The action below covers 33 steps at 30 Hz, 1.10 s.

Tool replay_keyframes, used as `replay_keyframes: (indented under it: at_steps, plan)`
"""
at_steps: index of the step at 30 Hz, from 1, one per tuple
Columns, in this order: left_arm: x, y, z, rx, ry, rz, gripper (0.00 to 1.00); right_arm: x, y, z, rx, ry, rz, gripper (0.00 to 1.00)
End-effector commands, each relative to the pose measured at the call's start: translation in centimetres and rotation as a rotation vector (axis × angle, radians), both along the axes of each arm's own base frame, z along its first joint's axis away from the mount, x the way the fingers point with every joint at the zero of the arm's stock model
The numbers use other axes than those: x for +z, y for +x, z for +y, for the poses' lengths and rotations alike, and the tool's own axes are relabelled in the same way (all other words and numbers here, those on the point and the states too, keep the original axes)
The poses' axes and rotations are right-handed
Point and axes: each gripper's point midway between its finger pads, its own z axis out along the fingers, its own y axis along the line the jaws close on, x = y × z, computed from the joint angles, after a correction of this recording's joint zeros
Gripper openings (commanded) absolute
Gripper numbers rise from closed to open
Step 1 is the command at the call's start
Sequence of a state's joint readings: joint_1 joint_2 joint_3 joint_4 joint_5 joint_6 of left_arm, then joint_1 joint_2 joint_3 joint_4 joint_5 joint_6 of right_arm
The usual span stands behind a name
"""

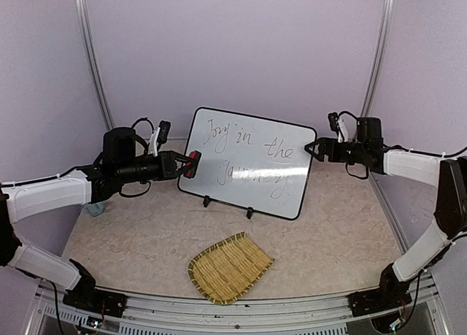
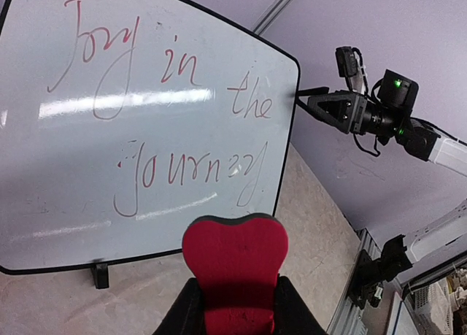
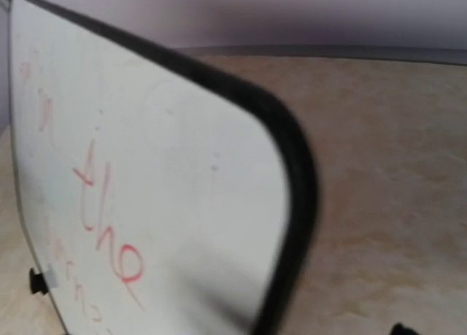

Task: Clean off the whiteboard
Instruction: Hold the whiteboard at the center of the board.

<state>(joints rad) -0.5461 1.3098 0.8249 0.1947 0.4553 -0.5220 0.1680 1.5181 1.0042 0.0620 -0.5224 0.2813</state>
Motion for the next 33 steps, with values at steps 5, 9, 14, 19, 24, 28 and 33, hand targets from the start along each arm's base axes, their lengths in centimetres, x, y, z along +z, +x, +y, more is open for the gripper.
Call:
replay_keyframes:
  at_steps: [5,9,14,19,24,28,33]
  plan:
    - [1.4,-0.6,0.1,0.008,-0.03,-0.03,0.29,0.9,0.7,1.8,0.121,0.078,-0.085,0.83]
    - [1.0,-0.7,-0.1,0.007,-0.025,-0.022,0.29,1.0,1.5,2.4,0.158,0.1,-0.085,0.79]
    - [0.7,-0.8,-0.4,0.002,-0.026,-0.015,0.28,0.6,1.8,3.2,0.223,0.151,-0.08,0.66]
    - [0.7,-0.9,-0.5,0.002,-0.025,-0.019,0.29,0.8,0.5,3.5,0.269,0.211,-0.096,0.56]
    - [0.4,-0.8,-0.8,-0.001,-0.025,-0.013,0.29,1.0,-0.9,3.5,0.282,0.23,-0.112,0.46]
    - [0.1,-0.6,-1.0,-0.002,-0.023,-0.008,0.29,1.0,-2.0,3.4,0.286,0.233,-0.107,0.36]
    - [-0.2,-0.4,-1.5,-0.009,-0.02,0.001,0.29,2.2,-3.7,3.5,0.293,0.245,-0.141,0.21]
